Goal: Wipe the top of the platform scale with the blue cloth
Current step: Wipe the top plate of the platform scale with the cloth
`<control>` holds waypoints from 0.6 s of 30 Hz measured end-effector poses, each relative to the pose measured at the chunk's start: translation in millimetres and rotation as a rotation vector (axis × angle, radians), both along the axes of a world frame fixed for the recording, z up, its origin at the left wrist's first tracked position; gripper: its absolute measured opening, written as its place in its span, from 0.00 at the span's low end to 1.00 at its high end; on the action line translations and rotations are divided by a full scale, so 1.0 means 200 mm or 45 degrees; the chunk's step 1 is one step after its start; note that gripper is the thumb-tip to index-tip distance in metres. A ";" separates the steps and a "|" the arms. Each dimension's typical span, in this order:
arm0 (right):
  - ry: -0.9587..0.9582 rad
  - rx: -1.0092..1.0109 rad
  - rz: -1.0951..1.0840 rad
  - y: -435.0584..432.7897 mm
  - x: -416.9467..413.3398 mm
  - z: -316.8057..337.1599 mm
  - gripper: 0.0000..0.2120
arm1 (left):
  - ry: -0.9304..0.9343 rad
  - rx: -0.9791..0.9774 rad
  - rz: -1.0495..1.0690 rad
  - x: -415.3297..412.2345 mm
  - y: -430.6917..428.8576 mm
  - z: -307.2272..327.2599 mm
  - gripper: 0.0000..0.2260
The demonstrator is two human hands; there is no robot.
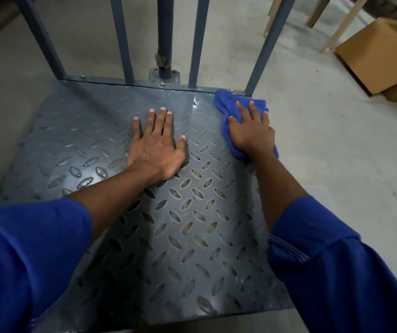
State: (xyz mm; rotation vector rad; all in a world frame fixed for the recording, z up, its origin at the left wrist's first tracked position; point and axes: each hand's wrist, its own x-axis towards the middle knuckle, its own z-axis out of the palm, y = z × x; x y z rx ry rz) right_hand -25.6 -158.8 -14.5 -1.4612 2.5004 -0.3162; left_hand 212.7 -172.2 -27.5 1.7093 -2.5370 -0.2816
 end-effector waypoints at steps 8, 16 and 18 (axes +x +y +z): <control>-0.020 0.038 0.373 -0.16 0.57 0.04 0.28 | -0.012 0.019 0.046 0.00 0.02 0.03 0.29; 0.021 -0.073 0.008 0.42 0.13 -0.02 0.29 | -0.045 0.032 -0.026 0.04 0.08 0.04 0.30; 0.018 -0.065 -0.098 0.48 0.18 -0.02 0.29 | -0.045 0.028 -0.048 0.06 0.11 0.04 0.30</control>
